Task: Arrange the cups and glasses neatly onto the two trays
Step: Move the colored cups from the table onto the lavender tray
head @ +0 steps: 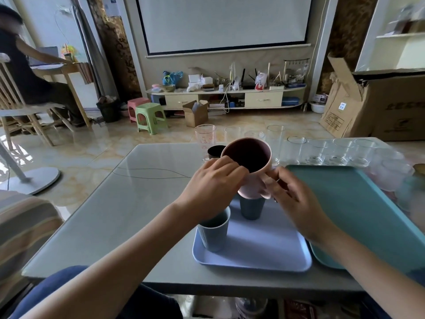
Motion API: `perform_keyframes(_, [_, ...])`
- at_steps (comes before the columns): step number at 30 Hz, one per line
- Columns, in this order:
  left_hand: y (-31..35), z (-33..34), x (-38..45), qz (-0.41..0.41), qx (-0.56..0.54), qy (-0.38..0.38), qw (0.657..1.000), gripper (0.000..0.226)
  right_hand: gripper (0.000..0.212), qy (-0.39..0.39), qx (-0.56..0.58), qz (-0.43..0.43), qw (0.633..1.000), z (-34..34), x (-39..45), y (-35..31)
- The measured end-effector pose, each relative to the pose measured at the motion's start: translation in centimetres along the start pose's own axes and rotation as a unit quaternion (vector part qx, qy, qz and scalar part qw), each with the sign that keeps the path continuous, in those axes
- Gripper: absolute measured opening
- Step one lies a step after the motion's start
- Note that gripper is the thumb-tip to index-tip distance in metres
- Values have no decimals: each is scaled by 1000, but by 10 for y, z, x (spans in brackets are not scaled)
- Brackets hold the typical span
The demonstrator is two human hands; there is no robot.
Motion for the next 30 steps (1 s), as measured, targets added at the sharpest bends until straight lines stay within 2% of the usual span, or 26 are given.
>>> perform_keyframes(6, [28, 0, -9, 58, -35, -18, 998, 3, 35, -3, -1, 42, 999, -10, -38, 6])
perform_keyframes(8, [38, 3, -14, 80, -29, -35, 996, 7, 30, -5, -7, 59, 998, -12, -51, 12])
perform_keyframes(11, [51, 10, -23, 107, -32, -60, 992, 12, 34, -5, -24, 85, 996, -10, -66, 27])
perform_keyframes(14, [58, 22, -34, 130, -43, -114, 984, 6, 40, -4, -45, 113, 993, -6, -76, 44])
perform_keyframes(17, [63, 32, -48, 151, -45, -175, 972, 13, 44, -33, -77, 134, 987, 0, -86, 58])
perform_keyframes(20, [62, 37, -54, 135, -97, -222, 961, 19, 42, -41, -85, 143, 985, 2, -90, 65])
perform_keyframes(23, [62, 37, -53, 124, -110, -190, 968, 11, 40, -42, -76, 151, 985, 3, -89, 66])
perform_keyframes(25, [58, 32, -50, 87, -122, -155, 976, 19, 36, -44, -61, 157, 985, 2, -89, 63])
perform_keyframes(28, [39, 16, -42, -10, -209, -62, 976, 13, 38, 34, -79, 158, 984, -12, -87, 62])
perform_keyframes(30, [16, 12, -39, -119, -230, 12, 966, 7, 27, 100, -139, 182, 968, -33, -86, 74])
Point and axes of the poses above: each hand's wrist, its own x-axis towards the middle knuckle, its own z-axis out of the palm, y = z × x, the point moved 3 cm from there along x, towards the middle knuckle, and after that the axes turned 6 degrees about x, right-handed, at the moved point
